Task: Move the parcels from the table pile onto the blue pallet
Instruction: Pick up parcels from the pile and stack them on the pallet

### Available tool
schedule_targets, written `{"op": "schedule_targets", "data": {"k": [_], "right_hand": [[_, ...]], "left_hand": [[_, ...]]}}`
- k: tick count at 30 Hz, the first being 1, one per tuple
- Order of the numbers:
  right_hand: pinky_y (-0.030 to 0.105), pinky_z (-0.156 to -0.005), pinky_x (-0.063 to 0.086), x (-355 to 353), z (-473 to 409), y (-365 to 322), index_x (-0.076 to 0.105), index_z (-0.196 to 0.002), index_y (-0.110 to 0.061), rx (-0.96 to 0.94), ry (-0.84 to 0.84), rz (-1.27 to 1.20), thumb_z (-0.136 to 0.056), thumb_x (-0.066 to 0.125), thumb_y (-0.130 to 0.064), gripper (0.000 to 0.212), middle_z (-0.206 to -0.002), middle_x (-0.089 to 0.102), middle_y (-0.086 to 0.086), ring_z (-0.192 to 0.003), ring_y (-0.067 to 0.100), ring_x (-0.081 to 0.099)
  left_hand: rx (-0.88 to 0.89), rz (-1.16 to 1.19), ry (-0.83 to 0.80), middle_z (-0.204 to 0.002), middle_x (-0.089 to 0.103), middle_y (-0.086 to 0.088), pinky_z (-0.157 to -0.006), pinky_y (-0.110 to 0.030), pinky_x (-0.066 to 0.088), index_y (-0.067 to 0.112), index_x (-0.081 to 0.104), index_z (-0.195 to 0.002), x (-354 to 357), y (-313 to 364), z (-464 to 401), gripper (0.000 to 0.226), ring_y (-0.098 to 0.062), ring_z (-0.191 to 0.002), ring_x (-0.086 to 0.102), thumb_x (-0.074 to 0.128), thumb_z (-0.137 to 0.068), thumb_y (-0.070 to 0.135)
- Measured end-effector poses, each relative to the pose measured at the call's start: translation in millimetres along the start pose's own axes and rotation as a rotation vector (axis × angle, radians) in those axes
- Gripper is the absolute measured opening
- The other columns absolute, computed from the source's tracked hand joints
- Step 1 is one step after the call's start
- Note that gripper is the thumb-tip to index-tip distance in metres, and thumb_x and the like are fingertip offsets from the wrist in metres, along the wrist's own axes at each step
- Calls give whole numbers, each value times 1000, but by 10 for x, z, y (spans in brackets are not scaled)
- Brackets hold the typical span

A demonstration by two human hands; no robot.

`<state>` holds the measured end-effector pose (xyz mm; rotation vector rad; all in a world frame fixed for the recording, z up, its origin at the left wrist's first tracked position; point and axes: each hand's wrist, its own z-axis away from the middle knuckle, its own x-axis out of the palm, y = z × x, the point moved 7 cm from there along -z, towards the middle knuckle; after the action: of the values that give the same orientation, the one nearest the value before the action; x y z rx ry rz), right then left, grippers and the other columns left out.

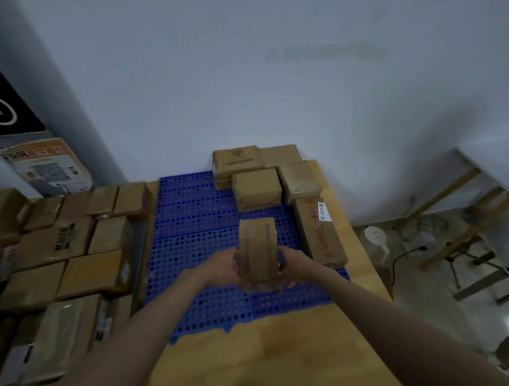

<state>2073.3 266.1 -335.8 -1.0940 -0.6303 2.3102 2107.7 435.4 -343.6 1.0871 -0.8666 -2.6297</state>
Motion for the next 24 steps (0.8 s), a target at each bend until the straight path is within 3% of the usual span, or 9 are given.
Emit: {"op": "schedule_targets", "data": {"k": [3,5,7,9,10,12,14,19,24], "right_hand": [[51,-82,57,-145,-210,172,23,-150,-16,-13,0,-18,-86,69,-6,79,-119,64,19,-95,37,67],[51,-83,56,-199,-367,197,24,-147,-12,-20,-13,-22,-87,69,-7,76,-118,62,22,-99,39,64],[45,-84,55,-224,-527,253,19,-149,-10,-14,-34,5,-89,69,-17,78,-127,56,21,-106,37,60],[43,-80,57,-232,-660,403,18,-148,-10,44,-53,-10,-89,69,-18,78,-131,51,20,-103,35,60],[41,-73,59,-230,-719,473,20,-146,-11,60,-59,-21,-89,69,-16,76,-131,51,19,-96,33,61],[32,-57,57,-229,-799,581,26,-142,-13,67,-54,-41,-88,69,-13,69,-127,54,19,-80,26,61],[29,-52,55,-226,-852,659,31,-138,-15,67,-48,-66,-87,70,-12,64,-119,59,18,-75,25,61],[51,-80,58,-222,-880,651,33,-135,-21,58,-66,-134,-83,77,-16,68,-119,55,19,-100,38,62],[47,-96,50,-117,-846,688,24,-146,-20,96,-68,-56,-77,81,-33,91,-141,43,14,-124,36,48]], "left_hand": [[63,39,11,-99,62,18,-73,-14,48,26,50,-138,87,312,-250,68,1,-89,60,78,-77,39],[82,60,40,-95,64,23,-69,-8,46,38,60,-117,128,493,-415,51,9,-85,60,76,-70,51],[59,120,97,-101,64,20,-74,-11,51,37,62,-112,114,514,-564,38,5,-91,62,76,-76,43],[22,61,109,-122,58,8,-94,-31,52,26,59,-128,121,393,-666,54,-13,-110,58,78,-79,36],[5,3,102,-126,50,7,-99,-34,49,24,52,-136,140,317,-685,65,-18,-117,52,79,-78,36],[-32,-57,109,-125,38,6,-97,-28,45,26,42,-143,141,207,-714,79,-20,-118,45,81,-76,38],[-53,-103,110,-132,36,2,-93,-27,44,28,39,-144,128,167,-765,86,-19,-116,44,83,-72,43],[-143,-172,132,-142,34,-1,-103,-39,44,24,34,-146,107,159,-777,102,-22,-124,43,79,-64,65],[-226,-138,94,-144,34,-5,-105,-41,44,21,25,-149,96,8,-708,112,-26,-126,44,85,-62,57]]}}
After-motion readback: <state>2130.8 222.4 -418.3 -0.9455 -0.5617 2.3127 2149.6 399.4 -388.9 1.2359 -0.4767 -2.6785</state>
